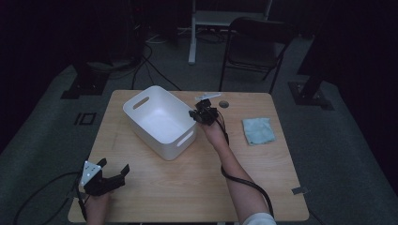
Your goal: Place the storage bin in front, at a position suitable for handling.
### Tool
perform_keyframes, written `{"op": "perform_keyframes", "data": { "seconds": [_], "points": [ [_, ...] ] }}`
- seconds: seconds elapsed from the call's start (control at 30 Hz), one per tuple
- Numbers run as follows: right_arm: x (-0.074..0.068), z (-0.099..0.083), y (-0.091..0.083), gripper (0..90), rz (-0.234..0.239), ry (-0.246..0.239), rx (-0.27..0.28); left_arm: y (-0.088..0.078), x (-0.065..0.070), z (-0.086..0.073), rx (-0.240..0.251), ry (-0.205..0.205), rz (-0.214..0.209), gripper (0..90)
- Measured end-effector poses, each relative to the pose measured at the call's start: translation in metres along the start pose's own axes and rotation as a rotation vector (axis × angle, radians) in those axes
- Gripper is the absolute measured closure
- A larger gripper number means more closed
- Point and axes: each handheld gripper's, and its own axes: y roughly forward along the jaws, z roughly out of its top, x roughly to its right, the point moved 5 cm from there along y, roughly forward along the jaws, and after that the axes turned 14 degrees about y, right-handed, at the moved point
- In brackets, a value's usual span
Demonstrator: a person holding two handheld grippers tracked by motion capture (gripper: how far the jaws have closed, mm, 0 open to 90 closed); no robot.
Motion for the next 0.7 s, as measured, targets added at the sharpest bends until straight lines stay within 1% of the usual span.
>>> {"op": "perform_keyframes", "data": {
  "seconds": [0.07,0.1,0.13,0.17,0.2,0.23,0.27,0.33,0.37,0.47,0.53,0.57,0.6,0.67,0.7],
  "points": [
    [0.0,-0.001,-0.001,85.3,0.001,-0.007,-0.004,0.0,0.0,0.0,-0.004,-0.018,-0.007,1.1],
    [0.0,-0.001,-0.001,85.3,0.001,-0.007,-0.004,0.0,0.0,0.0,-0.004,-0.018,-0.007,1.1],
    [0.0,-0.001,-0.002,85.4,0.002,-0.008,-0.005,0.0,0.001,0.0,-0.009,-0.028,-0.016,1.1],
    [0.0,-0.001,-0.002,85.4,0.003,-0.01,-0.005,0.001,0.001,-0.001,-0.023,-0.041,-0.029,1.2],
    [0.0,-0.002,-0.003,85.3,0.008,-0.007,-0.006,0.002,0.002,-0.003,-0.062,-0.046,-0.038,1.1],
    [0.0,-0.003,-0.004,85.3,0.009,-0.006,-0.006,0.002,0.002,-0.004,-0.08,-0.046,-0.03,1.6],
    [0.0,-0.003,-0.004,85.3,0.009,-0.006,-0.006,0.002,0.002,-0.004,-0.08,-0.046,-0.03,4.4],
    [0.001,-0.004,-0.005,85.3,0.011,-0.009,-0.007,0.002,0.002,-0.005,-0.095,-0.056,-0.024,4.5],
    [0.001,-0.004,-0.006,85.3,0.013,-0.01,-0.007,0.001,0.002,-0.004,-0.085,-0.061,-0.025,4.5],
    [0.002,-0.008,-0.01,85.2,0.024,-0.008,-0.004,0.0,0.003,-0.002,-0.07,-0.052,-0.021,4.5],
    [0.003,-0.008,-0.011,85.1,0.027,-0.009,-0.004,-0.001,0.004,-0.001,-0.071,-0.052,-0.027,4.5],
    [0.003,-0.01,-0.013,85.1,0.032,-0.008,-0.005,-0.001,0.006,0.0,-0.075,-0.041,-0.029,4.5],
    [0.003,-0.011,-0.014,85.1,0.033,-0.01,-0.004,-0.001,0.006,0.0,-0.075,-0.041,-0.029,4.5],
    [0.003,-0.013,-0.016,85.1,0.035,-0.011,-0.005,-0.001,0.009,0.001,-0.072,-0.036,-0.047,4.4],
    [0.003,-0.014,-0.017,85.2,0.036,-0.013,-0.005,-0.001,0.009,0.001,-0.072,-0.036,-0.047,4.4]
  ]
}}
